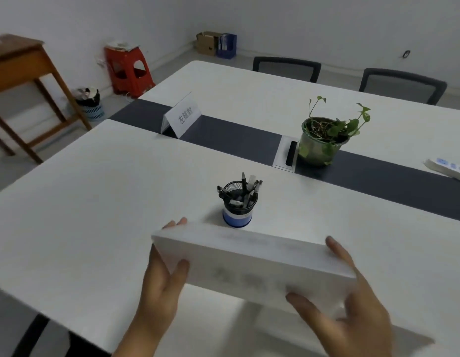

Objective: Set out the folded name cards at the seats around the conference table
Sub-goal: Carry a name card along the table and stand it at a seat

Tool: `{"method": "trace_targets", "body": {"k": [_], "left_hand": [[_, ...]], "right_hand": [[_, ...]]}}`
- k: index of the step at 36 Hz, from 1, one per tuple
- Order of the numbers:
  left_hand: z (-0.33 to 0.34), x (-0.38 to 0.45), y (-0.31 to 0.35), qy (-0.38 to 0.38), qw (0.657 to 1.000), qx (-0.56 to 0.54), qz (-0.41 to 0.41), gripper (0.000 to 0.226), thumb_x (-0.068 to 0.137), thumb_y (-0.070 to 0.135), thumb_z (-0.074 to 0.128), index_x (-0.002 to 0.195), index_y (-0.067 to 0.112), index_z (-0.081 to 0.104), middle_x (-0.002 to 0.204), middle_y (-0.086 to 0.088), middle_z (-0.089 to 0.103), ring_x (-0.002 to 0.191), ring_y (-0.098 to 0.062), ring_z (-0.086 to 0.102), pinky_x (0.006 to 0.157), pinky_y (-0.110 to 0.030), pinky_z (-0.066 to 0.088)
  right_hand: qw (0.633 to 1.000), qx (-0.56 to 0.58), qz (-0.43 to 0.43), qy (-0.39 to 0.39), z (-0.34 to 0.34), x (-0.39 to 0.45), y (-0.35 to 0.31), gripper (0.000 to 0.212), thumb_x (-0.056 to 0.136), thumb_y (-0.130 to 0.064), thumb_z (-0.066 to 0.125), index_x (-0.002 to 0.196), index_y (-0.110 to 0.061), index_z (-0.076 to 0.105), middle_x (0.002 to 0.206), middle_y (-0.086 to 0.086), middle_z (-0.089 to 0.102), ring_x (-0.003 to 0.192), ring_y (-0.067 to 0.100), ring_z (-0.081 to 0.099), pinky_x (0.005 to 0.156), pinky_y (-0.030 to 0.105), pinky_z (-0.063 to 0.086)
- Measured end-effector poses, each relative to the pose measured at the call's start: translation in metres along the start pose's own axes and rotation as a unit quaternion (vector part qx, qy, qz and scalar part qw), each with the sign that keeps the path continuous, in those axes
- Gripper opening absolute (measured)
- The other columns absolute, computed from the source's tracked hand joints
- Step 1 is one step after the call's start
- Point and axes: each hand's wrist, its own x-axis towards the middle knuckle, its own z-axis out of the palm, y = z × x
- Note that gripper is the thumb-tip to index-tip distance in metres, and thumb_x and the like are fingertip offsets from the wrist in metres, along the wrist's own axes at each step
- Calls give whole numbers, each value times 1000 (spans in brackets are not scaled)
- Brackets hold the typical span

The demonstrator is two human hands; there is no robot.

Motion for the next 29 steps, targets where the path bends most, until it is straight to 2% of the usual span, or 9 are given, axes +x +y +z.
{"method": "trace_targets", "body": {"k": [2, 6, 9, 14, 18, 20, 22, 26, 29], "left_hand": [[-25, 9, -15, 45, 998, 8, -36, 42, 63, 47, 54, 103, 57, 50, 115, 28, 59, 110, 11, 48, 92, -5, 39], [-71, 25, -38, 67, 996, 5, -59, 51, 54, 39, 51, 105, 34, 43, 115, 15, 49, 98, 19, 51, 85, -2, 40], [-97, 37, -57, 68, 993, -14, -96, 58, 49, 35, 59, 105, 33, 46, 114, 16, 50, 97, 15, 53, 81, -8, 46], [-120, 63, -90, 45, 986, -5, -163, 76, 43, 23, 70, 114, 18, 42, 110, 4, 53, 87, 10, 59, 71, -6, 48], [-122, 81, -119, 32, 979, 16, -202, 80, 40, 15, 73, 114, 18, 40, 112, -9, 51, 91, -8, 54, 69, -7, 50], [-121, 88, -128, 27, 976, 43, -210, 73, 51, 5, 70, 115, 21, 40, 116, -10, 51, 92, -10, 54, 73, -9, 49], [-120, 94, -134, 18, 972, 78, -221, 75, 64, -5, 71, 126, 19, 37, 125, -10, 50, 104, -18, 54, 87, -22, 47], [-117, 92, -144, 91, 954, 169, -230, 75, 72, -7, 65, 136, 9, 29, 134, -10, 46, 123, -24, 44, 92, -28, 34], [-114, 81, -152, 132, 938, 230, -223, 59, 74, -1, 66, 128, 6, 41, 127, -8, 53, 116, -20, 46, 90, -27, 34]], "right_hand": [[999, 25, -29, -14, 42, -5, -31, 81, 46, -56, 62, 123, -39, 43, 112, -57, 33, 109, -29, 30, 89, 3, 33], [992, 27, -10, -125, 108, 1, -34, 76, 72, -28, 72, 128, -39, 21, 130, -32, 26, 118, -12, 28, 88, -7, 20], [986, 15, 17, -167, 149, 4, -31, 79, 80, -24, 63, 140, -21, 13, 147, -8, 27, 133, 9, 29, 100, 15, 24], [982, 27, 57, -179, 199, 3, -5, 76, 83, -28, 59, 141, -17, 11, 151, 0, 22, 136, 13, 24, 111, 30, 25], [981, -7, 77, -178, 226, 5, 26, 68, 86, -15, 55, 139, -11, 13, 150, 5, 21, 137, 16, 23, 105, 18, 17], [980, -14, 92, -175, 233, 6, 40, 65, 86, -12, 55, 138, -9, 17, 149, 7, 24, 135, 19, 28, 104, 20, 21], [978, -9, 106, -180, 238, 7, 50, 66, 85, -13, 56, 139, -9, 18, 148, 6, 27, 133, 21, 33, 105, 28, 28], [975, -10, 152, -161, 242, 6, 67, 68, 79, -22, 65, 135, -7, 29, 128, 4, 47, 119, 23, 47, 94, 29, 38], [984, -88, 92, -128, 245, 2, 83, 46, 70, -51, 51, 90, -12, 64, 80, -1, 61, 76, 19, 53, 62, 19, 36]]}}
